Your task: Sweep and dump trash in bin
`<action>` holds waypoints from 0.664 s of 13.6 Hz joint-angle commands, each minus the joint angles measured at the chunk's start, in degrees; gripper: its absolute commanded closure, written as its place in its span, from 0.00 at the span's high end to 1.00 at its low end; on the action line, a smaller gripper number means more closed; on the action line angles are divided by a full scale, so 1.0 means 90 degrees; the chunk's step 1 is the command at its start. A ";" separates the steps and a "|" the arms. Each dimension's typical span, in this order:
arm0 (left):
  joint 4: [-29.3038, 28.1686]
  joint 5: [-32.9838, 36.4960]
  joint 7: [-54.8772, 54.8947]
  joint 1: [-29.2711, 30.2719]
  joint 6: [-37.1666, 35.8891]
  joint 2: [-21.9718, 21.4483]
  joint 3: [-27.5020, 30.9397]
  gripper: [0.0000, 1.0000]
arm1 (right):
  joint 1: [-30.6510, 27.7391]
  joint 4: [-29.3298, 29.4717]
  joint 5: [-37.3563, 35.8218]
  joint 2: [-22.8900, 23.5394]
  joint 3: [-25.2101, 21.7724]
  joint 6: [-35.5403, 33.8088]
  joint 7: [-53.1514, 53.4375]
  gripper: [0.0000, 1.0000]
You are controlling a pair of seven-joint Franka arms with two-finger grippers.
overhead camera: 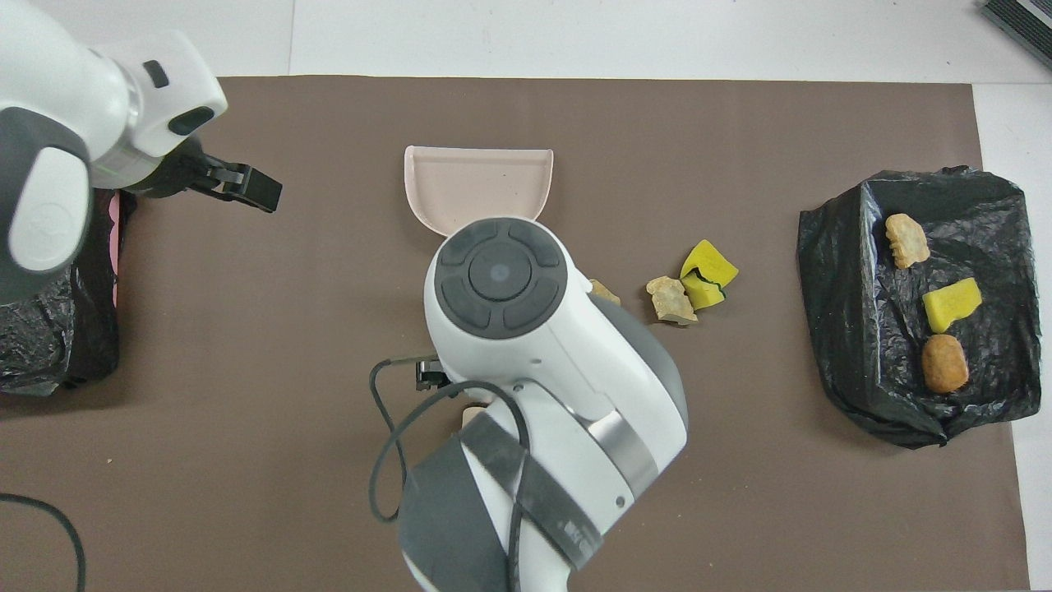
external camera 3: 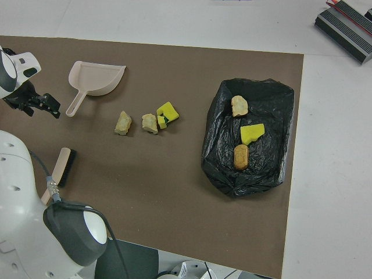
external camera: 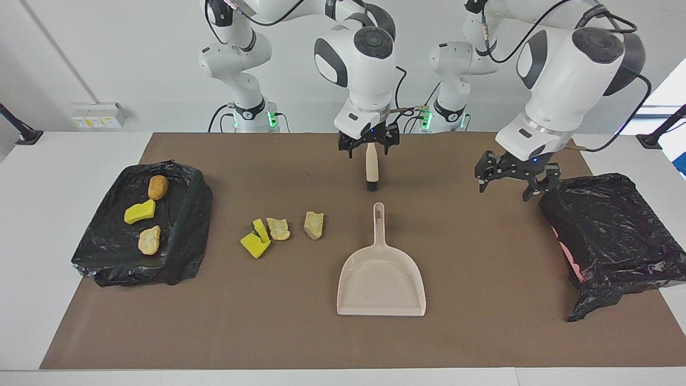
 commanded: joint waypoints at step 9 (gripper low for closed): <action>-0.1054 0.1330 -0.2766 0.0135 0.1879 0.0927 -0.1878 1.00 | 0.1862 -0.5205 0.1001 -0.1838 0.0029 0.3768 0.1450 1.00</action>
